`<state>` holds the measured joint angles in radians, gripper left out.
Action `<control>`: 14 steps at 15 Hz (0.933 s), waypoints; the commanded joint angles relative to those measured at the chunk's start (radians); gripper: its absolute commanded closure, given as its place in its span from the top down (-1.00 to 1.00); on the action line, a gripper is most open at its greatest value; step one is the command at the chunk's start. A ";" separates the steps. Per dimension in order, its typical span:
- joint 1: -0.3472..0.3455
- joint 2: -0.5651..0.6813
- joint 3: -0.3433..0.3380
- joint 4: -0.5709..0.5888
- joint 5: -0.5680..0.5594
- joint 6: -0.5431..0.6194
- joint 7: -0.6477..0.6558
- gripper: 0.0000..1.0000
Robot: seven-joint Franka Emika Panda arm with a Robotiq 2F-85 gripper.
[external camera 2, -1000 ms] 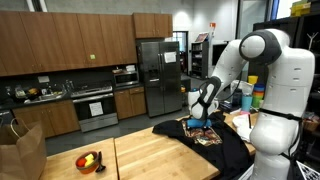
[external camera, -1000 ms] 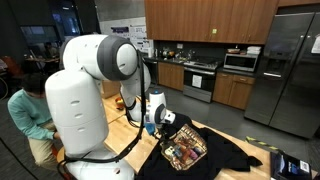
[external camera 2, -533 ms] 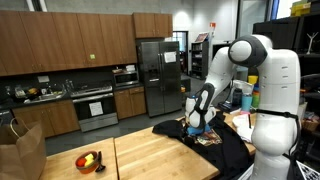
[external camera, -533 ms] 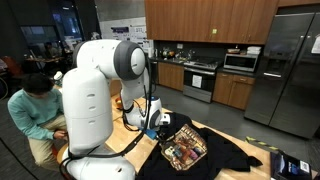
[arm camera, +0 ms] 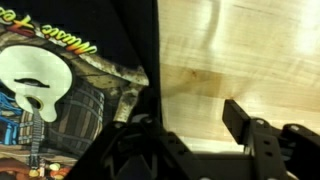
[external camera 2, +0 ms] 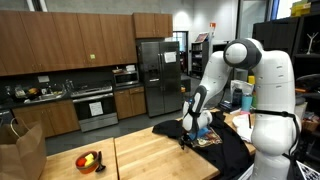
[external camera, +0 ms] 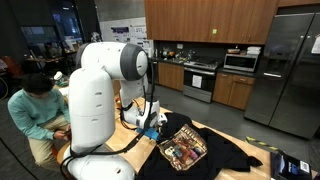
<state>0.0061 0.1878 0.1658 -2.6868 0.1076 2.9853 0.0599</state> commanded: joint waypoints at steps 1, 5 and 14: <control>-0.052 0.015 0.050 0.021 0.067 -0.016 -0.139 -0.27; -0.014 -0.006 -0.018 0.004 0.007 -0.026 -0.114 0.17; 0.214 -0.070 -0.391 -0.019 -0.480 -0.027 0.300 -0.06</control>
<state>0.1863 0.1566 -0.1811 -2.6864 -0.3123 2.9779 0.2906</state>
